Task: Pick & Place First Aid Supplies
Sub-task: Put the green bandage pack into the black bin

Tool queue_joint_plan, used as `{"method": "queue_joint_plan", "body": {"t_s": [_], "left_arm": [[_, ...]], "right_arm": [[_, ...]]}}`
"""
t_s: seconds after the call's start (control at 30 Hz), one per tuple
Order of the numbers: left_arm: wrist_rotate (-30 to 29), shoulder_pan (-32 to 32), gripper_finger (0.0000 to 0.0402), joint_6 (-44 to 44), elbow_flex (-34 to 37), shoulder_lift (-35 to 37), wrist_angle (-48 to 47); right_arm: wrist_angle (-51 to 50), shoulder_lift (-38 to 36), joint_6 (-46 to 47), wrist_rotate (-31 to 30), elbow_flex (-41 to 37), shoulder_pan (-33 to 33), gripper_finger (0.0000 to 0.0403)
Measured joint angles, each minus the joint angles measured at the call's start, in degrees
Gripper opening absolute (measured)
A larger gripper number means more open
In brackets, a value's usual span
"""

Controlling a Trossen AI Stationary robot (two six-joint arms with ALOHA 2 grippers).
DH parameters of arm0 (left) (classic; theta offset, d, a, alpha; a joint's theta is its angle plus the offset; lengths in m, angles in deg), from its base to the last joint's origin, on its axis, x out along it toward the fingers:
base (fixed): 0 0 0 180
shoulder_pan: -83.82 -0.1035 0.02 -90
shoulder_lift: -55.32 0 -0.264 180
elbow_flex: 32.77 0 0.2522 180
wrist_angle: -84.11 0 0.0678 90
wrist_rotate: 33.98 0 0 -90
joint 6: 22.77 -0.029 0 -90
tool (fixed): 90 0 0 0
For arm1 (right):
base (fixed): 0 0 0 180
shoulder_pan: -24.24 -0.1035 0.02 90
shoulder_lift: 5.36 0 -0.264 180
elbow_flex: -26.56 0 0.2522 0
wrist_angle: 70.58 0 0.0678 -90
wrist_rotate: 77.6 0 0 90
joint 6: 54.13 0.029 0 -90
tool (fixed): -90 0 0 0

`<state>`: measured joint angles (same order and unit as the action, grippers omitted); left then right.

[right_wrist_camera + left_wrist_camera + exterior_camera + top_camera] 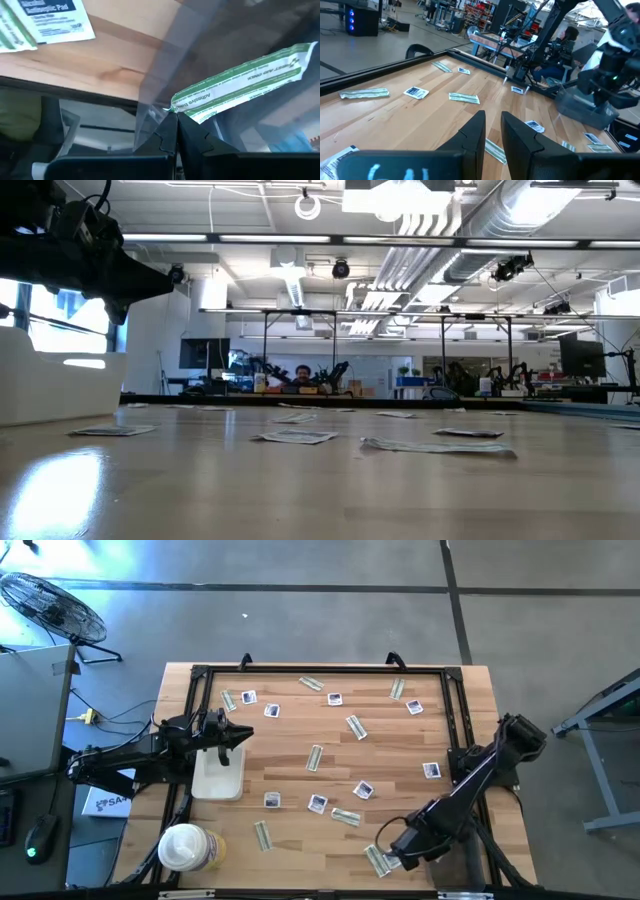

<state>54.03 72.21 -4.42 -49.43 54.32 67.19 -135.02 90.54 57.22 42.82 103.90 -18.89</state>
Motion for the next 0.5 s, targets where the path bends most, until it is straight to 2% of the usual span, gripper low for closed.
{"method": "queue_joint_plan", "body": {"t_s": [0.27,0.5], "left_arm": [[0.0,0.0,0.006,-0.01,-0.01,0.01,0.0],[0.01,0.01,0.006,-0.02,-0.01,0.02,0.0]], "right_arm": [[1.37,0.0,-1.73,8.52,-5.87,0.01,0.0008],[1.4,-0.02,-1.63,9.32,-6.29,0.03,0.0048]]}}
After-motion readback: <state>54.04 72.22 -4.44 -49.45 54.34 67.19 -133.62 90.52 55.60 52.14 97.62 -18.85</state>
